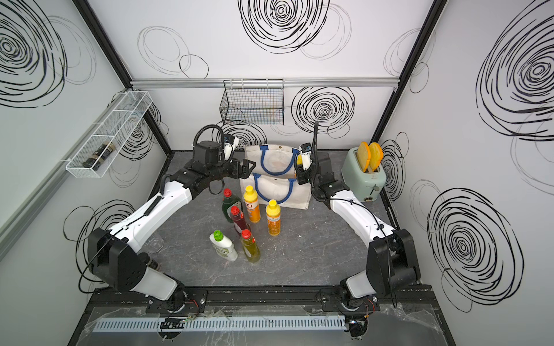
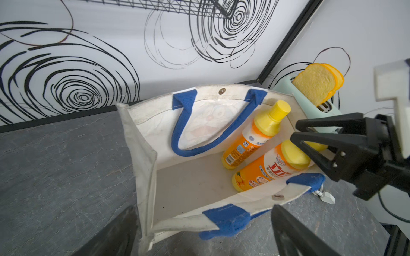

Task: Pack dish soap into the shopping bag
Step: Place the bottle of dish soap in the shopping bag.

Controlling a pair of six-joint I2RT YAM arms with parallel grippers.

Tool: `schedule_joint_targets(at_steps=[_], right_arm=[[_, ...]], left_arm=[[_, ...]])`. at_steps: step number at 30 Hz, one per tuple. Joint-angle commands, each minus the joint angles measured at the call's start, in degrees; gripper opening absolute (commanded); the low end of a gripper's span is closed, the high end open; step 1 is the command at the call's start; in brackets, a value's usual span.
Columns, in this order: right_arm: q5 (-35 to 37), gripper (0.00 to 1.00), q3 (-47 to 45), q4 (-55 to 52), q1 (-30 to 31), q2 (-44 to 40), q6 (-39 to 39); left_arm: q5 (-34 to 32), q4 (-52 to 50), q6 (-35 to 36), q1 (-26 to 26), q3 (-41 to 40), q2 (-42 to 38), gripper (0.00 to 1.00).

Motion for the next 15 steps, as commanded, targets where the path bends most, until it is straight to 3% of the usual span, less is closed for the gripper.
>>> schedule_joint_targets(at_steps=[1,6,15], right_arm=[[0.08,0.42,1.19,2.42,-0.32,-0.26,-0.16],[0.78,0.44,1.84,1.22,-0.32,-0.84,-0.54],[-0.45,0.57,2.07,0.18,-0.40,-3.71,-0.09]], left_arm=[[3.83,2.74,-0.86,0.59,-0.98,0.28,0.96],[5.76,4.90,-2.02,0.75,-5.89,-1.97,0.96],[5.11,4.97,-1.49,-0.52,-6.19,-2.86,0.96]])
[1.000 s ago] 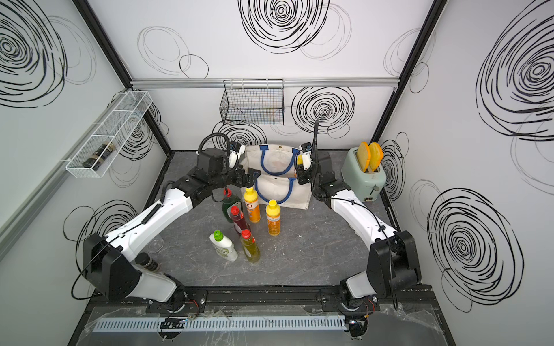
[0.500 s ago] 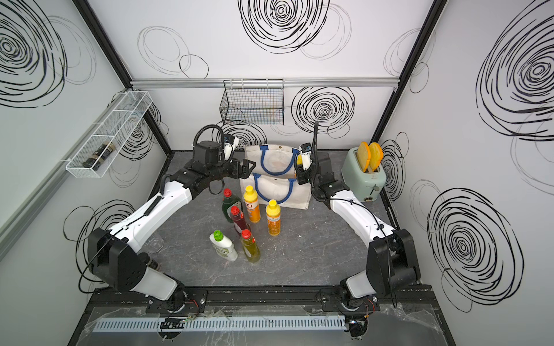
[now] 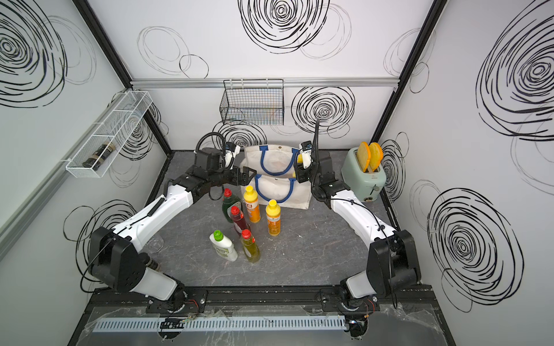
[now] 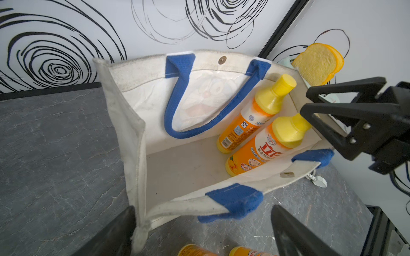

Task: Pack dish soap into the shopping bag
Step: Place the bottle of dish soap in the shopping bag.

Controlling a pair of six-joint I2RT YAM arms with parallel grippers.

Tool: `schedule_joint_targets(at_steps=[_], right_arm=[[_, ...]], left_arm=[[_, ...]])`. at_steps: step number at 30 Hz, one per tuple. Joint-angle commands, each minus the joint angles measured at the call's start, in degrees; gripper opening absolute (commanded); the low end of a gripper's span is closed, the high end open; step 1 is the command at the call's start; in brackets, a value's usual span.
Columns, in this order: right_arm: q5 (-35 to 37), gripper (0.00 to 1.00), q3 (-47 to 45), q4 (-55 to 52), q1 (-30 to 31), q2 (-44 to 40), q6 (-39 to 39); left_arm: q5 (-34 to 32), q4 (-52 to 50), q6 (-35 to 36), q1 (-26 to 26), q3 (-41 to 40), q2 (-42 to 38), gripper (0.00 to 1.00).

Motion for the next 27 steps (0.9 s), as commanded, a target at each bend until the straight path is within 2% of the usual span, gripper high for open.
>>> schedule_joint_targets(at_steps=[1,14,20,25,27], right_arm=[[-0.23,0.58,1.55,-0.11,-0.33,-3.17,-0.35],[-2.50,0.66,4.17,-4.66,-0.15,-8.10,-0.48],[-4.51,0.74,3.79,-6.57,1.21,-12.71,-0.68],[-1.70,0.86,3.85,-10.93,6.11,-15.18,-4.06],[0.10,0.94,3.47,-12.60,9.26,-16.10,-5.99]], left_arm=[[1.40,2.76,-0.33,-0.48,-0.28,-1.84,0.96],[1.44,2.82,0.11,0.09,-0.15,-3.72,0.96],[3.35,3.95,-1.27,1.01,-0.50,-4.10,0.96],[2.53,4.45,-0.71,1.19,-1.01,-4.97,0.96],[2.55,5.22,-0.62,1.17,-1.62,-5.50,0.96]])
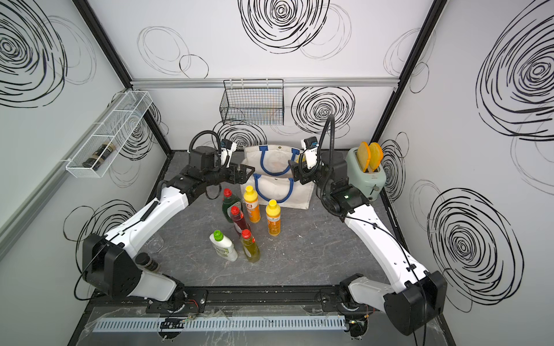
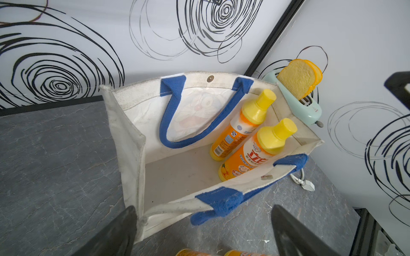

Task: Pack dish soap into the shopping bag
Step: Place the bottle of dish soap in the shopping bag, then pick up the bottle of dish soap at the center of the board.

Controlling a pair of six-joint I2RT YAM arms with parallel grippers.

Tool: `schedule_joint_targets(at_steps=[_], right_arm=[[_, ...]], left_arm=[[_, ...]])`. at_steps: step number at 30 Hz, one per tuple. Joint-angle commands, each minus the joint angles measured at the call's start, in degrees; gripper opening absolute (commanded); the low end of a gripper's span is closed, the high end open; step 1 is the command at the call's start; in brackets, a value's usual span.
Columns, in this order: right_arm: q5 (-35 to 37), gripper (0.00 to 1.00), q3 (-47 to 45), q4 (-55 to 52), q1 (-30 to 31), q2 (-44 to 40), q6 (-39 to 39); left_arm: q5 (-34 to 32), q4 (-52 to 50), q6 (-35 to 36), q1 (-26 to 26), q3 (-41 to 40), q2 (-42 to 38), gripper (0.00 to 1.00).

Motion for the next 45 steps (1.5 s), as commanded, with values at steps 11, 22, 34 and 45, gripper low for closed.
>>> schedule_joint_targets(at_steps=[11,22,34,45], right_arm=[[1.34,0.97,-4.40,-6.83,13.39,-8.43,-5.51],[-2.34,0.98,-15.13,-3.15,19.15,-14.79,-3.38],[-3.88,0.96,-21.34,-1.04,20.73,-16.24,-0.07],[-3.10,0.87,-26.59,3.20,20.18,-17.87,0.91]], left_arm=[[0.21,3.57,0.02,0.62,-0.88,-2.52,0.96],[0.29,3.80,-0.22,0.70,-0.99,-2.55,0.96],[0.82,3.73,-0.29,0.53,-0.99,-2.35,0.96],[0.52,3.90,-0.49,0.54,-1.14,-2.36,0.96]])
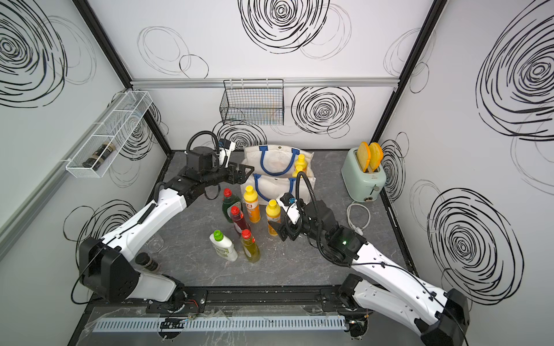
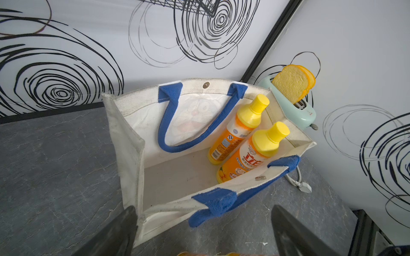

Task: Pack dish soap into the shopping bag
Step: Pick up the bottle of dish soap at the center of the board.

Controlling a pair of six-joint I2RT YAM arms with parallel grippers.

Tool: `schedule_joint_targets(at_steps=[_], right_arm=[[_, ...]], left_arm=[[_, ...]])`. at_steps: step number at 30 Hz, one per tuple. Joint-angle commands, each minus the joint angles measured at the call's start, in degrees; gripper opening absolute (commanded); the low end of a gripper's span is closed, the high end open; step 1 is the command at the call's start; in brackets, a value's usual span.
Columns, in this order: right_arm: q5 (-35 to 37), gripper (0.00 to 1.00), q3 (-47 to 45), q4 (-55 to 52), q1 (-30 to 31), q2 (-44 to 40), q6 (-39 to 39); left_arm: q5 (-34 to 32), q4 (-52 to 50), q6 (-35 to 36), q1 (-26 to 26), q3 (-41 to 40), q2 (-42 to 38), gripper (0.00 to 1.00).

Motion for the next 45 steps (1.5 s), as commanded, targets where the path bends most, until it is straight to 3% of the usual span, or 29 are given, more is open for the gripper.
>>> schedule_joint_targets(at_steps=[1,12,15,28,45], right_arm=[[-0.38,0.82,-1.00,3.72,-0.34,0.05,0.65],[-3.23,0.69,-0.25,10.16,-4.36,3.89,1.24],[-3.74,0.59,0.33,10.85,-4.68,6.25,0.18],[-4.49,0.59,1.70,13.29,-5.44,8.91,-0.92],[-7.51,0.50,2.03,16.84,-5.62,11.84,-0.70]], left_arm=[[0.04,2.88,-0.33,0.27,-0.66,-1.36,0.96],[0.42,2.82,-0.21,0.13,-0.57,-1.35,0.96],[0.38,2.79,-0.15,0.11,-0.57,-1.25,0.96],[0.33,2.59,-0.10,0.14,-0.49,-0.72,0.96],[0.29,2.53,-0.12,0.18,-0.49,-0.56,0.96]])
